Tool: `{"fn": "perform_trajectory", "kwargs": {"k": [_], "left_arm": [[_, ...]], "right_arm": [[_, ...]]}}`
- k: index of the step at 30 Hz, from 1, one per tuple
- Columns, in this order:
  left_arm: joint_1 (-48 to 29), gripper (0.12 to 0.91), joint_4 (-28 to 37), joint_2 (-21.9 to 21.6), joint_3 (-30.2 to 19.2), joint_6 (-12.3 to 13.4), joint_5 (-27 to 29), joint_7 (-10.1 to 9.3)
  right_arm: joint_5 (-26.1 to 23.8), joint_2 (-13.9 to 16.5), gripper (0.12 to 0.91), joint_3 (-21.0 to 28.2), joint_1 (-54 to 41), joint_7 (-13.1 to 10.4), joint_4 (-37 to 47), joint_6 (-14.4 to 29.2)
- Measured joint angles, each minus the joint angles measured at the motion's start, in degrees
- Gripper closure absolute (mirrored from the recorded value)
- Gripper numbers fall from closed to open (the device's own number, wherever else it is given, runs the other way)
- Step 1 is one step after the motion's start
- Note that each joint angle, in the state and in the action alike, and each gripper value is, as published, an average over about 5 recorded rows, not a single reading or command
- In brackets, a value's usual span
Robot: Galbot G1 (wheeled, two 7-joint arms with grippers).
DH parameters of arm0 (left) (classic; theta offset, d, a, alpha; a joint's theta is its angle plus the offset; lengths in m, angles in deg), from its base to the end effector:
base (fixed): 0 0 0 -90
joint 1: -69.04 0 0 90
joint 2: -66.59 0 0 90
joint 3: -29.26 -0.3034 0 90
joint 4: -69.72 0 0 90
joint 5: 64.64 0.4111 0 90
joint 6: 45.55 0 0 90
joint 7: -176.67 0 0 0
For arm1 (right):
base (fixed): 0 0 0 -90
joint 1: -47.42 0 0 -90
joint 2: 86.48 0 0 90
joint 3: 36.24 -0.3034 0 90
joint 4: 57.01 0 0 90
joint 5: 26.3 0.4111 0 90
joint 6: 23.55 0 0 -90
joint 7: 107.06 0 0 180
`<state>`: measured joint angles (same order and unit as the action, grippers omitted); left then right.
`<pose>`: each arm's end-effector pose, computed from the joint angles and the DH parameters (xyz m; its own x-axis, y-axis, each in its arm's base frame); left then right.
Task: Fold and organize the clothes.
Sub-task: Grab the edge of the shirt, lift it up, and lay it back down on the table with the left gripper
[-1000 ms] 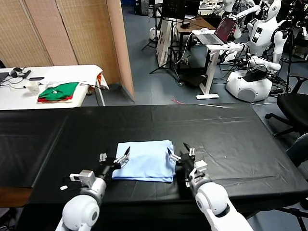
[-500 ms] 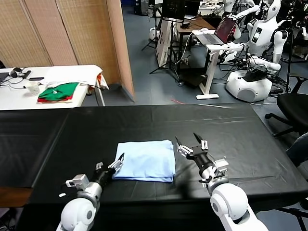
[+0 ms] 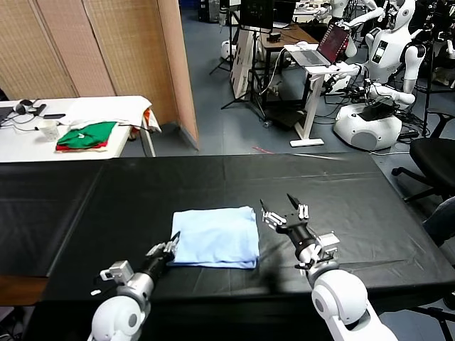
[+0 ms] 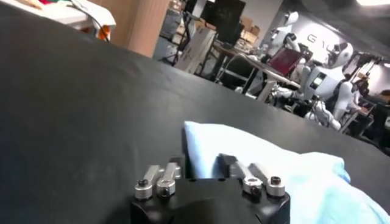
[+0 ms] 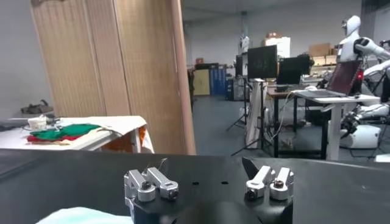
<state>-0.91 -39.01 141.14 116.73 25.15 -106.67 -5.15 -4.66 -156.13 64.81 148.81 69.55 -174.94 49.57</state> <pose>0.3072 0.0291 -0.2928 -0.9052 0.2453 0.3469 0.0612 0.8833 -0.4649 0.3242 0.0267 -0.1960 -0.9523 -0.2901 0.0948 -0.2851 0.9564 0.0629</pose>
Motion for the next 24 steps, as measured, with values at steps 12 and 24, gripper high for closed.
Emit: {"fn": "perform_trajectory", "kwargs": {"k": [12, 24], "left_arm": [[1.70, 0.856, -4.43, -7.24, 2.72, 0.57, 14.44, -1.30], [9.86, 0.856, -3.67, -28.81, 19.61, 2.92, 19.44, 0.08]], "right_arm": [[-0.73, 1.54, 0.118, -3.18, 2.28, -0.74, -1.12, -1.44], [-1.01, 1.12, 0.118, -4.04, 3.90, -0.85, -0.33, -1.35]]}}
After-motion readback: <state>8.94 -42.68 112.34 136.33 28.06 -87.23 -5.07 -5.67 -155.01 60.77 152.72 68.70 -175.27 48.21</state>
